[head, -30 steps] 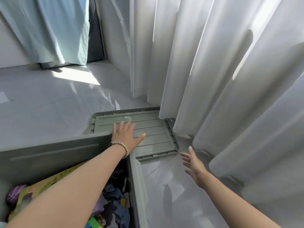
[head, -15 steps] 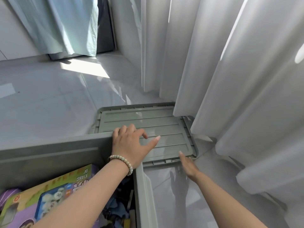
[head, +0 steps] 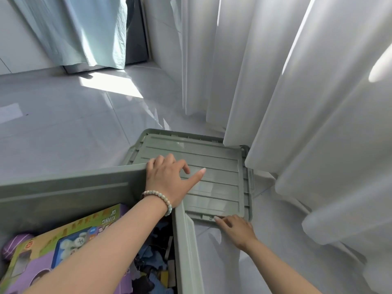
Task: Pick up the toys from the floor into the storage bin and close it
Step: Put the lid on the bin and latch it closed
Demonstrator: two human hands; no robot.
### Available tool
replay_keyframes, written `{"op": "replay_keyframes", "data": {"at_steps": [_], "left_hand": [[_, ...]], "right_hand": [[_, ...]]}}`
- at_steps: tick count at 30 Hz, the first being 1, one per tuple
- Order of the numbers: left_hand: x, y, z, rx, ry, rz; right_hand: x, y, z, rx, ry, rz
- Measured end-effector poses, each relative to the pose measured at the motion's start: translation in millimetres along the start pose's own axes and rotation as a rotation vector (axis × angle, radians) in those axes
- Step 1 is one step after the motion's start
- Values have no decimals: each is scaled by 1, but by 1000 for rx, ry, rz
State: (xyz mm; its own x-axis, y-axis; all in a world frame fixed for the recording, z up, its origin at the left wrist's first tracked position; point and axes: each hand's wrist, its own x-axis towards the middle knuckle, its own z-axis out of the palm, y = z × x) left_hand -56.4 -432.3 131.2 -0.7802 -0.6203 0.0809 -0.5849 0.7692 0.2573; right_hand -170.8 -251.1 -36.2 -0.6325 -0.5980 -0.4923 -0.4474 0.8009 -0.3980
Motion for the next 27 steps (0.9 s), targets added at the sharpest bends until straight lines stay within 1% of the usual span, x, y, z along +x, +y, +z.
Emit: {"op": "replay_keyframes", "data": {"at_steps": [2, 7, 9, 11, 12, 15, 16, 17, 19, 21, 25, 26, 27], "left_hand": [[0, 0, -2, 5, -17, -2], [0, 1, -4, 5, -36, 1], [-1, -1, -3, 15, -36, 4], [-1, -2, -3, 21, -40, 5], [-1, -1, -3, 20, -47, 5], [-2, 0, -2, 15, -56, -13], [-2, 0, -3, 9, -55, -16], [-2, 1, -3, 4, -53, -16], [-2, 2, -5, 8, -56, -14], [-1, 3, -6, 30, -77, -5], [-3, 7, -12, 111, -175, -14], [-6, 12, -13, 174, -193, 11], [-10, 21, -13, 236, -196, 73]], "right_hand": [[-8, -8, 10, 35, 22, -11], [-23, -7, 24, 275, 67, -2], [-32, 2, 22, 324, 41, 17], [-45, 9, 26, 312, 5, 36], [-54, 12, 32, 353, -30, 52], [-86, 14, 62, 531, -202, 97], [-98, 15, 70, 587, -231, 132], [-106, 18, 76, 687, -225, 153], [-114, 27, 70, 877, -105, 223], [-114, 43, 57, 1010, 27, 275], [-128, 72, 37, 1125, 215, 425], [-133, 78, 35, 1135, 269, 486], [-136, 85, 34, 1145, 324, 548]]}}
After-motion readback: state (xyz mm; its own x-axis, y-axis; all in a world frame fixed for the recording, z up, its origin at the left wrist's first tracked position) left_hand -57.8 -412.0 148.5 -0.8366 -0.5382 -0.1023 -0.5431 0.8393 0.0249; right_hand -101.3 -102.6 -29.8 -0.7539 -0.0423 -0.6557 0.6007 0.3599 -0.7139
